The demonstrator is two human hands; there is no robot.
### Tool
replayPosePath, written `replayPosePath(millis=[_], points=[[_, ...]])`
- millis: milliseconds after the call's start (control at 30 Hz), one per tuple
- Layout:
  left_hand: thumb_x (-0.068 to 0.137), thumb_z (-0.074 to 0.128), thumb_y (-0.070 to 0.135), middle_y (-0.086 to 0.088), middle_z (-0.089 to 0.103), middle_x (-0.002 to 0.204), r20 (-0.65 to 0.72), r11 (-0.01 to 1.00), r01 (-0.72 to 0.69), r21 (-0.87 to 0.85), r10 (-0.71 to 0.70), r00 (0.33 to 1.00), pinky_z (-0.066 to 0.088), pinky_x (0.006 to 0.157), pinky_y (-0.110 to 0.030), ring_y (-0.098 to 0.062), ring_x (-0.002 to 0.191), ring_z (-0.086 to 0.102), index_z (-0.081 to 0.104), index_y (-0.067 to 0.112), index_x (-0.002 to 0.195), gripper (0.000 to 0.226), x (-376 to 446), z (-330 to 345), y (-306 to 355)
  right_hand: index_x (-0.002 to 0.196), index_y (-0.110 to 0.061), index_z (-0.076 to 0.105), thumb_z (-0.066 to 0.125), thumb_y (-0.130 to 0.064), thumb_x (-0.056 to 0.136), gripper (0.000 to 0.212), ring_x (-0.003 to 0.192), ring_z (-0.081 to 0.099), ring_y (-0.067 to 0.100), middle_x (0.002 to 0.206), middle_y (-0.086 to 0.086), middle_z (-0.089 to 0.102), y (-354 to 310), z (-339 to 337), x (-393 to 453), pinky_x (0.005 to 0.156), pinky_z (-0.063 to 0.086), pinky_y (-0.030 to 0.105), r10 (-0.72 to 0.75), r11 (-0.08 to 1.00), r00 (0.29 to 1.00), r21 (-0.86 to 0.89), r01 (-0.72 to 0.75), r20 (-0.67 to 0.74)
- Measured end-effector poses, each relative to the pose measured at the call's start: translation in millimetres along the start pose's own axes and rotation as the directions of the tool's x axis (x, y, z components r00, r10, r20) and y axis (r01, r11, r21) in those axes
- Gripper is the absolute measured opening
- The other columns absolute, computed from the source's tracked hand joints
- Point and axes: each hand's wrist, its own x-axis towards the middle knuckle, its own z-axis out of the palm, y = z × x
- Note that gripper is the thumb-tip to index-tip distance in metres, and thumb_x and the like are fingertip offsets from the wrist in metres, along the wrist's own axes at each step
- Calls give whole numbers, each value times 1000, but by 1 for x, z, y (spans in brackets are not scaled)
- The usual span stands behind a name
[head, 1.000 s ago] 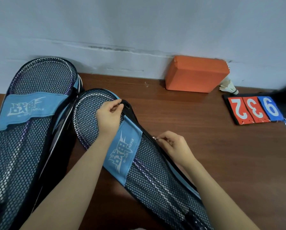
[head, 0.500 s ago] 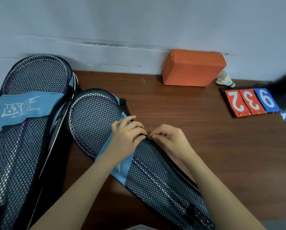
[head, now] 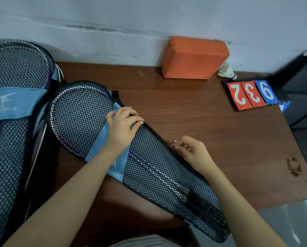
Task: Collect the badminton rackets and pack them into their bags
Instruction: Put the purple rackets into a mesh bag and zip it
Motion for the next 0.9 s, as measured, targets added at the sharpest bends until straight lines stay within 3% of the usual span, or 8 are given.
replayPosePath(millis=[67, 133, 233, 367, 433, 567, 767, 900], points=[[86, 55, 31, 4, 65, 102, 16, 999, -35, 24, 35, 999, 14, 90, -27, -19, 114, 51, 72, 21, 87, 19, -1, -1, 4, 79, -13, 67, 64, -4, 85, 11, 65, 55, -7, 65, -20, 60, -8, 0, 4, 61, 38, 7, -47, 999, 999, 25, 46, 6], [88, 48, 36, 5, 63, 112, 124, 989, -144, 24, 140, 982, 17, 93, -32, -18, 119, 45, 70, 22, 97, 28, -7, -1, 17, 81, -9, 69, 63, -2, 84, 9, 68, 54, -7, 71, -17, 59, -14, 1, 7, 64, 39, 7, -109, 994, 993, 25, 108, 48], [87, 45, 38, 8, 66, 108, 246, 955, -291, 60, 269, 931, 21, 94, -38, -18, 118, 48, 70, 23, 96, 31, -32, 9, 42, 82, -11, 69, 64, -2, 83, 11, 71, 55, -6, 77, -14, 61, -13, 2, 7, 67, 39, 8, -171, 984, 982, 55, 167, 75], [85, 47, 39, 16, 67, 91, 84, 997, -59, 40, 55, 995, 18, 88, -33, -10, 111, 46, 70, 29, 81, 25, -52, 14, 58, 81, -13, 70, 65, -2, 82, 13, 73, 57, -5, 78, -14, 64, -7, -5, 3, 69, 41, 8, -226, 971, 971, 99, 218, 81], [85, 47, 40, 16, 68, 89, 40, 999, 17, 28, -18, 999, 17, 89, -33, -10, 111, 49, 71, 29, 79, 27, -52, 18, 62, 81, -15, 69, 65, -3, 82, 13, 75, 59, -3, 78, -17, 63, 0, -8, 2, 72, 45, 14, -240, 968, 966, 92, 232, 92], [85, 54, 32, 8, 70, 88, -22, 994, 101, 43, -100, 995, 19, 92, -32, -19, 109, 58, 73, 21, 82, 22, -48, 32, 72, 80, -18, 70, 65, -6, 83, 12, 74, 58, -3, 78, -19, 63, 23, -18, -6, 72, 47, 19, -206, 978, 972, 58, 201, 112], [88, 57, 27, 4, 69, 93, -115, 971, 215, 100, -204, 972, 16, 97, -34, -23, 116, 52, 73, 18, 87, 19, -40, 51, 76, 79, -16, 70, 66, -7, 83, 12, 74, 64, 10, 78, -12, 68, 68, -50, -38, 72, 53, 28, -79, 995, 987, 77, 69, 143], [91, 57, 21, -1, 68, 103, -128, 953, 286, 97, -273, 953, 16, 98, -37, -25, 121, 47, 72, 14, 94, 17, -42, 62, 92, 80, -15, 71, 65, -7, 85, 12, 73, 64, 8, 80, -8, 70, 92, -71, -58, 68, 50, 20, -61, 993, 985, 110, 43, 162]])
